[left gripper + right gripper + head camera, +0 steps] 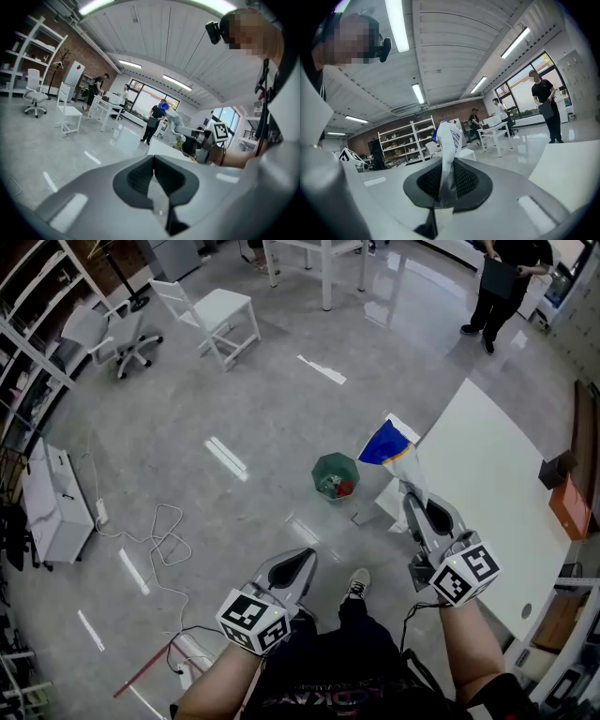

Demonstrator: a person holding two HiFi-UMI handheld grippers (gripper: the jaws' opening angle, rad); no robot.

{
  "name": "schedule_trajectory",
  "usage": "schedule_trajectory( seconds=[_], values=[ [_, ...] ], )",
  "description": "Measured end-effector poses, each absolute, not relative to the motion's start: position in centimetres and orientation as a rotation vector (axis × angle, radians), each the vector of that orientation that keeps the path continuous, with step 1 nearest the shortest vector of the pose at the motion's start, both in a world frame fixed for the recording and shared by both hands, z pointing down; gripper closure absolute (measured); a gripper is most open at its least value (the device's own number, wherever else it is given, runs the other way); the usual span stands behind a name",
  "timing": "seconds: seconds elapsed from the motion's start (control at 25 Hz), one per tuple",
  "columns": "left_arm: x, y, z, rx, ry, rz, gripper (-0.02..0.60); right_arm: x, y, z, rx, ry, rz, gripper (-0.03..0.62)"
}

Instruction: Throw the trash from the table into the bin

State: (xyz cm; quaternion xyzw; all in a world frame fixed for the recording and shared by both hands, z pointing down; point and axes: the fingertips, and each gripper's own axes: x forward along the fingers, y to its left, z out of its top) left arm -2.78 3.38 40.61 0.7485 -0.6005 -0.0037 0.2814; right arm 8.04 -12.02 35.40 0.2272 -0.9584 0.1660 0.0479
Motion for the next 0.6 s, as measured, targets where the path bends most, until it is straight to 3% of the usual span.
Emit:
schedule_trajectory(
  seconds=[0.28,0.6],
  values=[
    [-10.1,9.4,41.6,2.005,-1.605,-0.043,0.574,1.2,-4.8,37.2,0.725,-2.897,0.552,0.571],
    [-13.3,10.8,41.9,2.032,-1.566,-0.027,0.572,-1.3,-2.4,38.3,0.822,-2.866,0.572,0.571]
  ],
)
